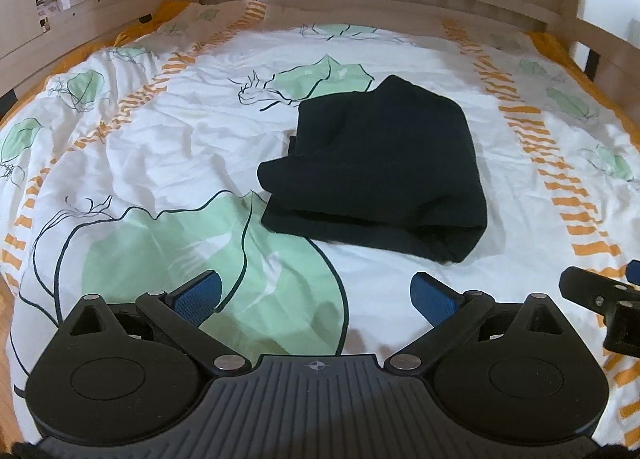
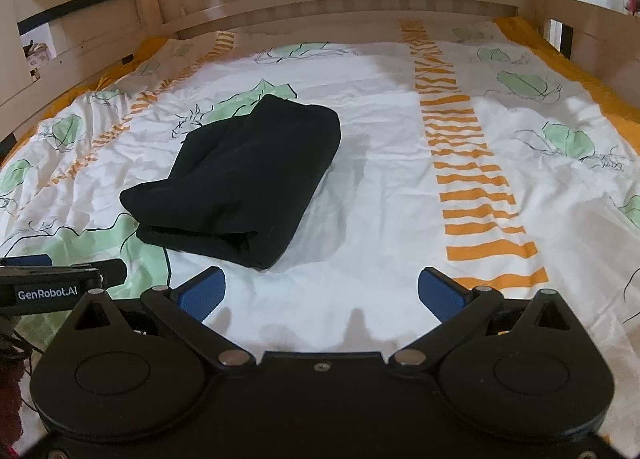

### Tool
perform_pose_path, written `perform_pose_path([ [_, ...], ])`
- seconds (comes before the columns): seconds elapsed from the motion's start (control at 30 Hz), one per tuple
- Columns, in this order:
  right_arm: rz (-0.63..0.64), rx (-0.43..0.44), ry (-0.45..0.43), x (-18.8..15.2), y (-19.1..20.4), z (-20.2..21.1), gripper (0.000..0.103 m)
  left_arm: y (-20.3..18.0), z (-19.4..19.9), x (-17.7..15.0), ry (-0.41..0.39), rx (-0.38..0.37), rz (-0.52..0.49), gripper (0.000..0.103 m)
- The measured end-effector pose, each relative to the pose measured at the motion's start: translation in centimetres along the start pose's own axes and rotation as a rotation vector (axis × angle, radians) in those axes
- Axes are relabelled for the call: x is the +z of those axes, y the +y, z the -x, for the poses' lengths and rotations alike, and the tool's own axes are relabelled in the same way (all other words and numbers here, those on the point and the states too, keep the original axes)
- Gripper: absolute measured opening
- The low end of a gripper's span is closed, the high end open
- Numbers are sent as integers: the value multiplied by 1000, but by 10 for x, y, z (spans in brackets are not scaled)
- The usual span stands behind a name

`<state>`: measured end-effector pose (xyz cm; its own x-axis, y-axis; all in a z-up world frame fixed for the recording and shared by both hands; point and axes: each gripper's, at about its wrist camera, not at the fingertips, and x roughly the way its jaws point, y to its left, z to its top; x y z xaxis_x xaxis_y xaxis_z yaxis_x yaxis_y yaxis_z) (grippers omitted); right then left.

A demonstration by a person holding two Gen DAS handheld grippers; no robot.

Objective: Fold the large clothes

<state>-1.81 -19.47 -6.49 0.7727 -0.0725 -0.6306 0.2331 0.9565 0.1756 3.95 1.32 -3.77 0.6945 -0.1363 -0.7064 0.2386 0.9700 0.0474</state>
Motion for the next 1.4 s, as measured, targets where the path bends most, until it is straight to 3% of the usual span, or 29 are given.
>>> perform_pose_path([
  [1.4,-9,41,54,-1,0,-10,102,3,-7,-1,22,-5,3,102],
])
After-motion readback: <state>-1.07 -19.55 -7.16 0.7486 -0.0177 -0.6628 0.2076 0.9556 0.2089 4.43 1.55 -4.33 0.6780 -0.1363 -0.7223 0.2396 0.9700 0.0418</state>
